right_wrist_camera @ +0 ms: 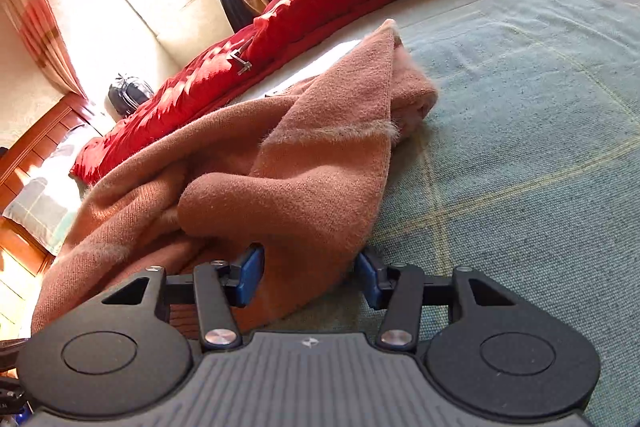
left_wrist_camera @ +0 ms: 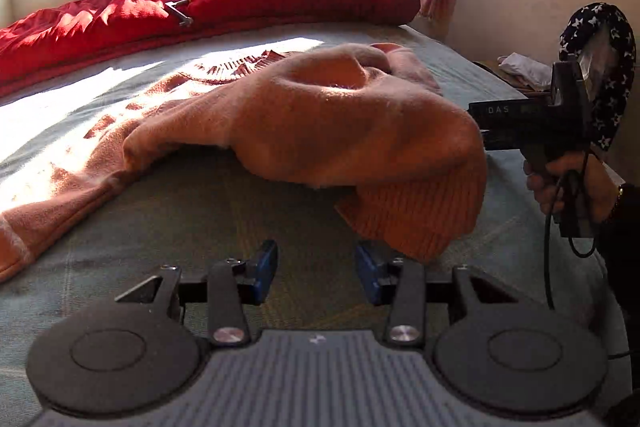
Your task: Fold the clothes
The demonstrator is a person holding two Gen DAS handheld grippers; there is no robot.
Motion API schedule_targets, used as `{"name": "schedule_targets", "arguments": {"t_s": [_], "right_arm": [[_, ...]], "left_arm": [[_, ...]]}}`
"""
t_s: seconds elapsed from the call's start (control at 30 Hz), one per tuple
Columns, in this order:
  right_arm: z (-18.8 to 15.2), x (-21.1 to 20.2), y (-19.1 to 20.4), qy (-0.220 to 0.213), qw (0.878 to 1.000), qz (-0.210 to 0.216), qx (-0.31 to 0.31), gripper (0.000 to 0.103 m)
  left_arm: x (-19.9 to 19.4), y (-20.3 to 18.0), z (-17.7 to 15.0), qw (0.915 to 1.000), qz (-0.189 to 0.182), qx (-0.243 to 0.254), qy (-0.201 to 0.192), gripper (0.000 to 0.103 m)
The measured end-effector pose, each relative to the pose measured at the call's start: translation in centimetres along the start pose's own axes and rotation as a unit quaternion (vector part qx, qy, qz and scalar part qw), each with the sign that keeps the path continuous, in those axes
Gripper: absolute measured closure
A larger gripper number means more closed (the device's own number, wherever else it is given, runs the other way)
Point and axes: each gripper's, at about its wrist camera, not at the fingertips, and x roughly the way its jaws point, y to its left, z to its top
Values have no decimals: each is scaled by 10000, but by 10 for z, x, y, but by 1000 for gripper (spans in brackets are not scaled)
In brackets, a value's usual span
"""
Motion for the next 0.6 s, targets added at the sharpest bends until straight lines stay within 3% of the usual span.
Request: {"name": "schedule_targets", "arguments": {"t_s": [0.07, 0.13, 0.17, 0.2, 0.4, 0.6], "right_arm": [[1, 4, 0, -35, 10000, 86, -18, 51], [2, 9, 0, -70, 9998, 173, -36, 64], [3, 11, 0, -87, 9997, 216, -45, 79], [3, 13, 0, -105, 9996, 259, -54, 87], [11, -8, 1, -479, 9986, -11, -227, 91], [38, -44, -2, -710, 9901, -867, -847, 91]], "left_arm": [[7, -4, -1, 9999, -86, -93, 45, 60], [14, -7, -3, 9998, -154, -112, 110, 60], [16, -9, -4, 9997, -166, -95, 140, 60], [17, -10, -4, 9998, -148, -62, 152, 60], [15, -12, -6, 9998, -22, 47, 166, 60], [12, -9, -13, 9997, -7, -5, 252, 59]]}}
